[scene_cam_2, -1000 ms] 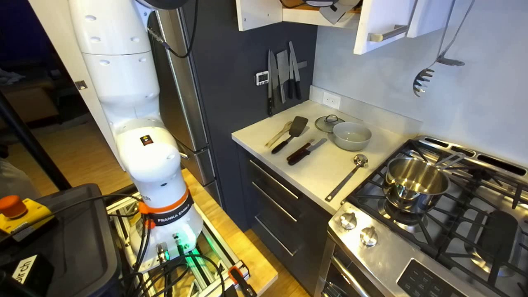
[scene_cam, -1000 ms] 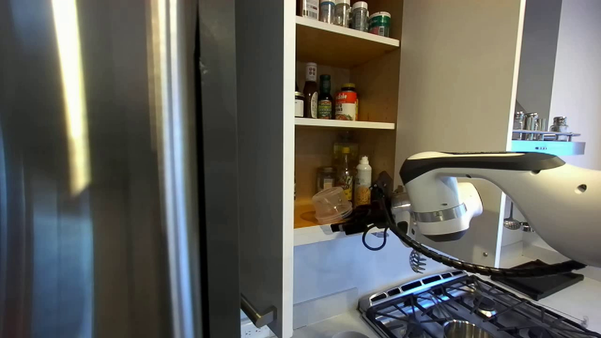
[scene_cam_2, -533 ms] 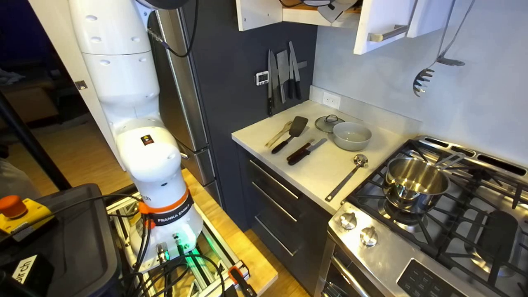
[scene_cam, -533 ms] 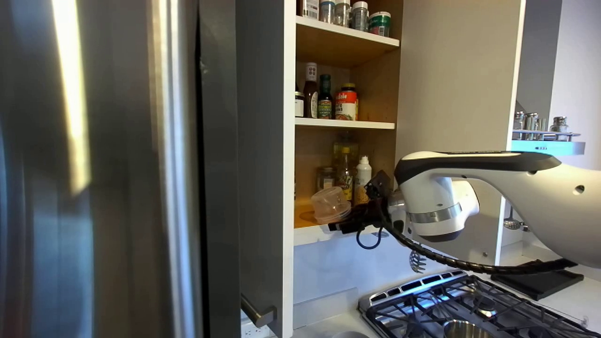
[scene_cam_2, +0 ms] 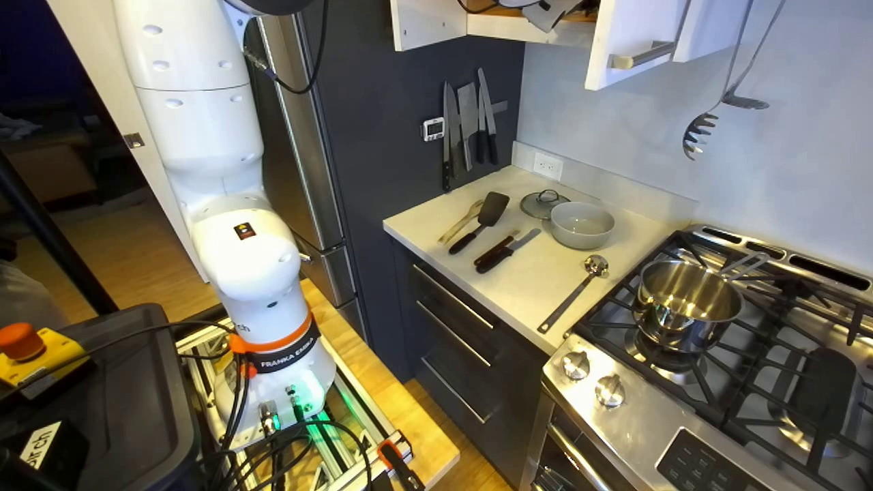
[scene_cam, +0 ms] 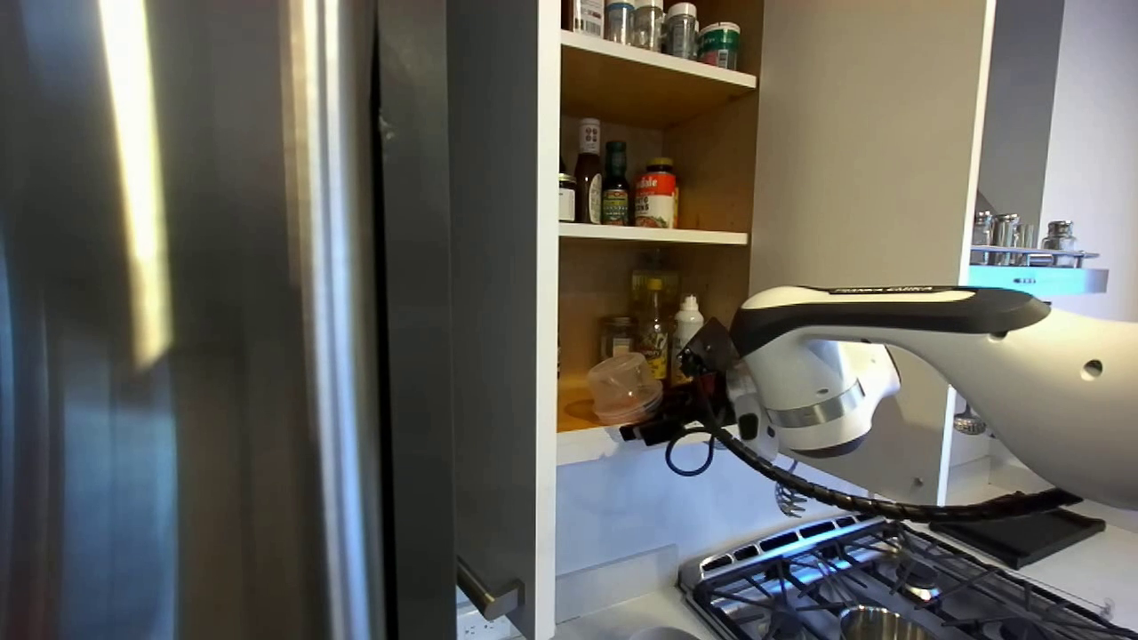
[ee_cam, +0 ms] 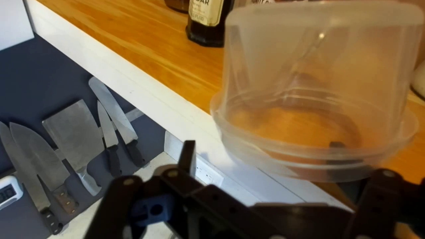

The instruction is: Flip the container over on the shelf

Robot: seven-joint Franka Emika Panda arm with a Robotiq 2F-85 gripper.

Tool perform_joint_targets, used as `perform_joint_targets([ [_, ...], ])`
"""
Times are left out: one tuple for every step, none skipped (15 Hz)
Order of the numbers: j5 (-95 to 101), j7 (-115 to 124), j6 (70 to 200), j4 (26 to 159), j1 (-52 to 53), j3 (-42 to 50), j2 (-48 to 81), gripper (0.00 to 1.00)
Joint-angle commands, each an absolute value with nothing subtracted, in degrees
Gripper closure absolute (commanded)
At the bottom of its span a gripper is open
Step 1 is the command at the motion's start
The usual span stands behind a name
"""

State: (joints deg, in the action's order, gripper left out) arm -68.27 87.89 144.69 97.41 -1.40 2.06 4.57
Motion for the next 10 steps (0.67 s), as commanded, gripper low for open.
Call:
perform_joint_targets([
  [-60.84,91.58,144.42,98.19,-1.65,2.74,3.95,0.00],
  [-59.64,92.02,144.45,97.83,-1.67,2.80,4.17,0.00],
  [-58.63,92.03,145.00,97.18,-1.57,2.75,4.57,0.00],
  [-58.51,92.01,145.03,96.79,-1.58,2.70,4.68,0.00],
  [-58.02,92.31,144.94,96.36,-1.52,2.62,4.83,0.00],
  [-57.81,91.85,144.61,95.84,-1.51,2.54,4.95,0.00],
  [-57.90,90.75,143.71,95.16,-1.55,2.42,5.12,0.00],
  [-57.57,90.23,143.55,94.73,-1.50,2.32,5.29,0.00],
  [-57.45,89.07,142.67,94.13,-1.53,2.17,5.55,0.00],
  [-56.93,89.01,142.31,93.86,-1.49,2.07,5.66,0.00],
])
